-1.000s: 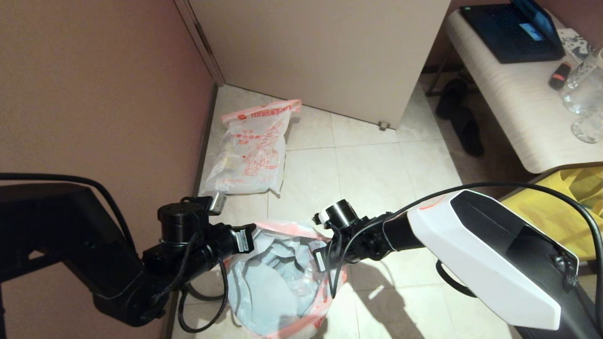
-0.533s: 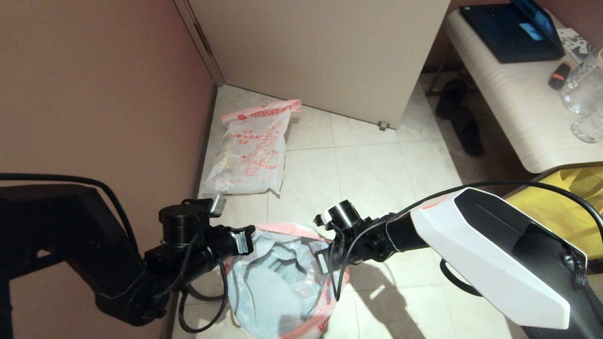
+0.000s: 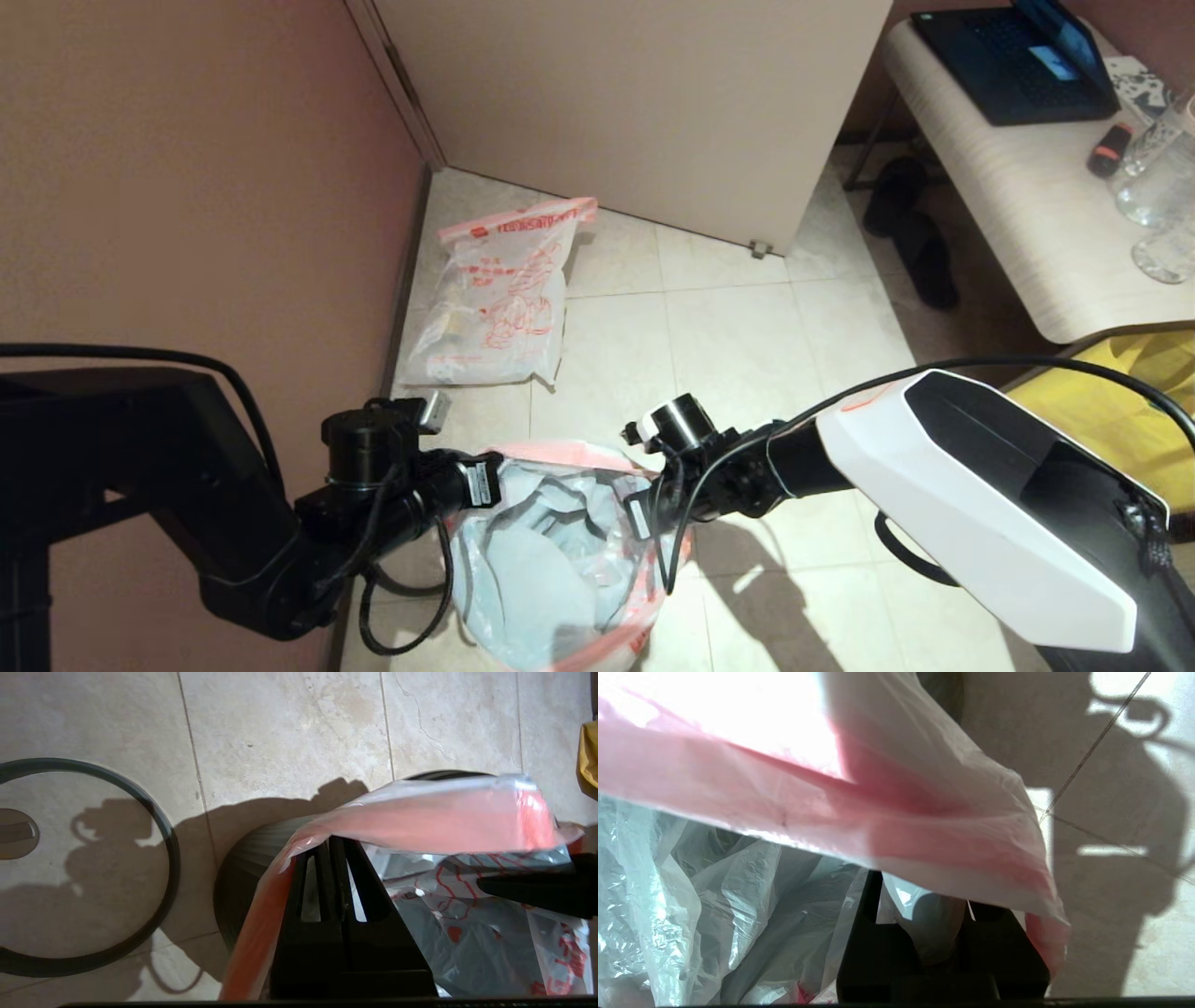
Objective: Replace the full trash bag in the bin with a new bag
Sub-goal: Put the new garbage bag on the trash can
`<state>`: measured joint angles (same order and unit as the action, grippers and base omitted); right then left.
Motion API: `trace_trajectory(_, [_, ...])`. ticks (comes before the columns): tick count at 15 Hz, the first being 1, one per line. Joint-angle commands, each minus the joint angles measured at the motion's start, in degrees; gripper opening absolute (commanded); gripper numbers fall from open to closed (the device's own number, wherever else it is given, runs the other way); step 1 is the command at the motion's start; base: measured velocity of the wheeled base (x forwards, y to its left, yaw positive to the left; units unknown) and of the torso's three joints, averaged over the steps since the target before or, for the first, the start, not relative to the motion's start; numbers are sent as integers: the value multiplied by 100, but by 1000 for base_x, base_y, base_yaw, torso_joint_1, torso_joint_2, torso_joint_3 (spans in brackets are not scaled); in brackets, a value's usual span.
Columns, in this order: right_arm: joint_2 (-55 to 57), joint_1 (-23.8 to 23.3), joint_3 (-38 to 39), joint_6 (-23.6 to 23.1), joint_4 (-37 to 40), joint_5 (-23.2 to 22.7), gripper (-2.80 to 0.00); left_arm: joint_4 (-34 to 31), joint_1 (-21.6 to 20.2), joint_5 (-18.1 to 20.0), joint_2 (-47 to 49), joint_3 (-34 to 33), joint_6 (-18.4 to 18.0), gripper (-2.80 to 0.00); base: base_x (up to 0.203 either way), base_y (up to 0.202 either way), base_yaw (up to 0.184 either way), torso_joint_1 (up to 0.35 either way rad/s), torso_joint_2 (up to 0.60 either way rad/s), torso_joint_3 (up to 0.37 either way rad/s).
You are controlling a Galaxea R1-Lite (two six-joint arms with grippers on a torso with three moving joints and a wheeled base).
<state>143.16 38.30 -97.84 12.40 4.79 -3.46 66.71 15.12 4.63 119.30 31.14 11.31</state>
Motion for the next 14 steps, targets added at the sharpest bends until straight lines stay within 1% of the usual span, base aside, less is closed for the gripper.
trace_trajectory(1, [-51, 2, 64, -21, -5, -24, -280, 44, -106, 3, 23, 60, 12, -280, 0, 0, 0, 0, 0, 0])
trace_trajectory(4, [-70, 10, 311, -187, -383, -58, -280, 30, -153, 4, 94, 87, -1, -280, 0, 0, 0, 0, 0, 0])
trace_trajectory(6, [-78, 11, 377, -258, -437, -72, -280, 35, -148, 11, 245, 114, -6, -280, 0, 0, 0, 0, 0, 0])
trace_trajectory(8, [-165, 11, 487, -285, -447, -261, -280, 38, -126, 11, 460, 145, -45, -280, 0, 0, 0, 0, 0, 0])
trace_trajectory(10, [-359, -6, 748, -322, -629, -568, -280, 36, -147, 11, 573, 272, -120, -280, 0, 0, 0, 0, 0, 0])
trace_trajectory(13, [-555, -7, 1163, -712, -888, -801, -280, 36, -195, -16, 753, 426, -120, -280, 0, 0, 0, 0, 0, 0])
trace_trajectory(14, [-582, -10, 1180, -722, -892, -852, -280, 34, -246, -58, 779, 487, -120, -280, 0, 0, 0, 0, 0, 0])
